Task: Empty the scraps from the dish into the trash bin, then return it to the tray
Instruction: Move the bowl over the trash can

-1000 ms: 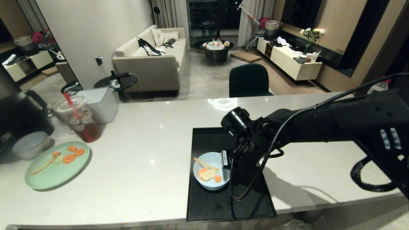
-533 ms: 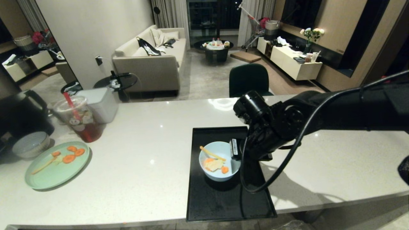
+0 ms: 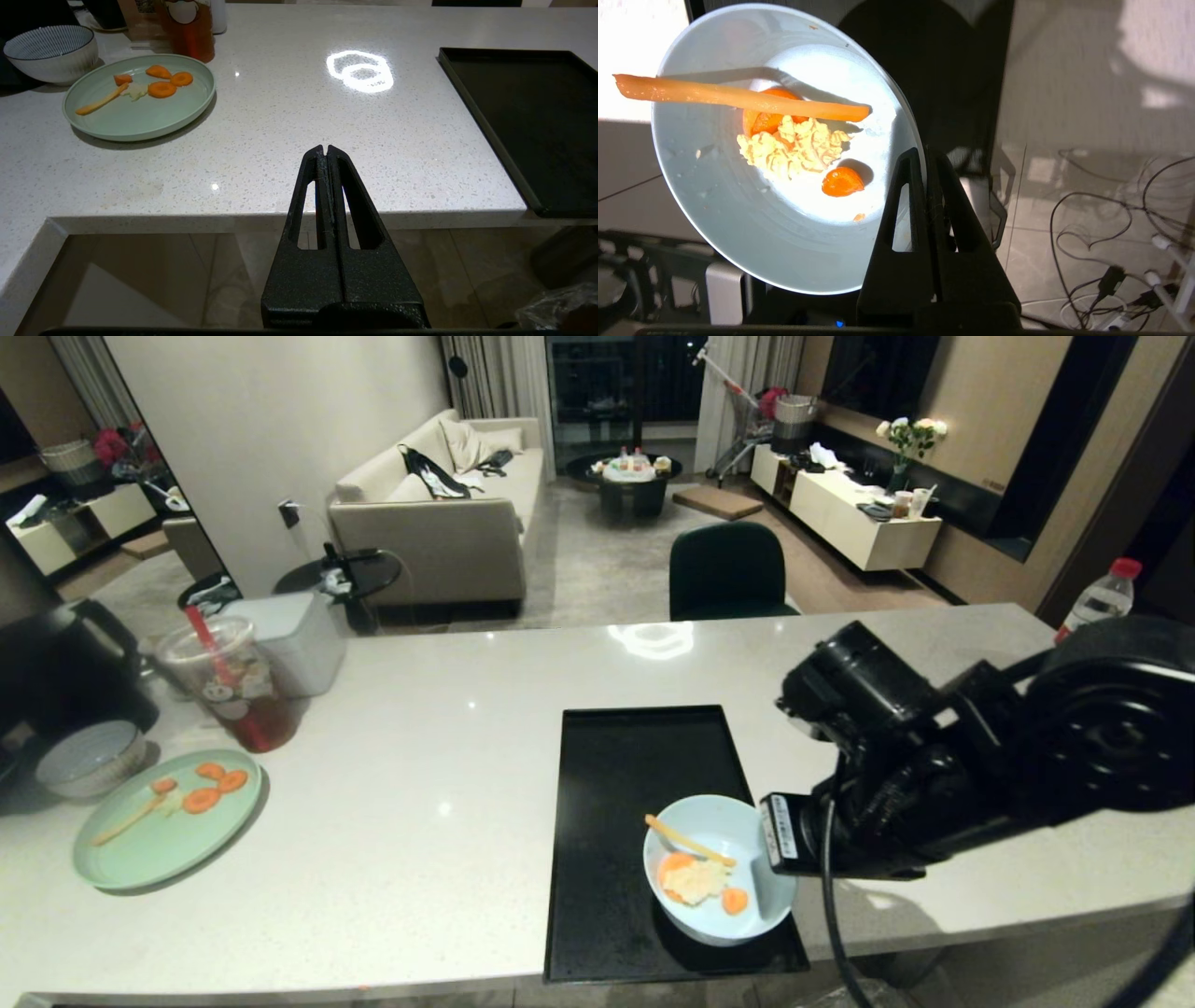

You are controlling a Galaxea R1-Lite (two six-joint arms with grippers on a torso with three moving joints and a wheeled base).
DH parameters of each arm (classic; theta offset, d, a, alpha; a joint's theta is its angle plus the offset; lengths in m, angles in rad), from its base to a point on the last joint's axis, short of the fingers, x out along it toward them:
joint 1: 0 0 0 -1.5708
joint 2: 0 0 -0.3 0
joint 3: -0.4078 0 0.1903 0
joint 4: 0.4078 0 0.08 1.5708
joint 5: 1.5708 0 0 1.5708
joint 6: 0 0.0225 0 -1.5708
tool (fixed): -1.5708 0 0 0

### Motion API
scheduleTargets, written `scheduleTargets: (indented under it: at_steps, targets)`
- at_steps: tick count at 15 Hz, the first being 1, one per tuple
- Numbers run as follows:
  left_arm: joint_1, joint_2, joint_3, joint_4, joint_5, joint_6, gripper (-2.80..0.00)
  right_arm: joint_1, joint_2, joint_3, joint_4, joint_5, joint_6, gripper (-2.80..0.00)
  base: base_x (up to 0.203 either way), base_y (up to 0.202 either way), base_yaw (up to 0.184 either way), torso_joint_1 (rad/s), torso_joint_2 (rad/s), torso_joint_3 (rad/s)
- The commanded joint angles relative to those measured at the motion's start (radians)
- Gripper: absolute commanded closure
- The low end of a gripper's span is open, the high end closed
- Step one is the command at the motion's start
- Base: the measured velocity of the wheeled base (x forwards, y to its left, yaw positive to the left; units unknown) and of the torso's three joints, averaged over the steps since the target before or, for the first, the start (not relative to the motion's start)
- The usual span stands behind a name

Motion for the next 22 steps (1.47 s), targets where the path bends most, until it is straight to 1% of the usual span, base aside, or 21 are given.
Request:
scheduleTargets:
  at_steps: [1,5,9,15,18,22]
  targets:
    - [0.000,0.001,0.000,0.000,0.000,-0.001,0.00,0.028,-0.136,0.087,0.005,-0.001,0.019,0.00,0.000,0.000,0.000,0.000,0.00,0.000]
    - [0.000,0.000,0.000,0.000,0.000,-0.001,0.00,0.066,-0.301,0.264,0.008,-0.004,0.033,0.00,0.000,0.000,0.000,0.000,0.00,0.000]
    - [0.000,0.000,0.000,0.000,0.000,-0.001,0.00,0.069,-0.410,0.394,0.013,-0.026,0.034,0.00,0.000,0.000,0.000,0.000,0.00,0.000]
    - [0.000,0.001,0.000,0.000,0.000,-0.001,0.00,0.059,-0.523,0.548,0.013,-0.034,0.041,0.00,0.000,0.000,0.000,0.000,0.00,0.000]
    - [0.000,0.000,0.000,0.000,0.000,-0.001,0.00,0.058,-0.591,0.606,0.075,-0.045,0.115,0.00,0.000,0.000,0.000,0.000,0.00,0.000]
    - [0.000,0.001,0.000,0.000,0.000,-0.001,0.00,0.058,-0.690,0.671,0.112,-0.045,0.132,0.00,0.000,0.000,0.000,0.000,0.00,0.000]
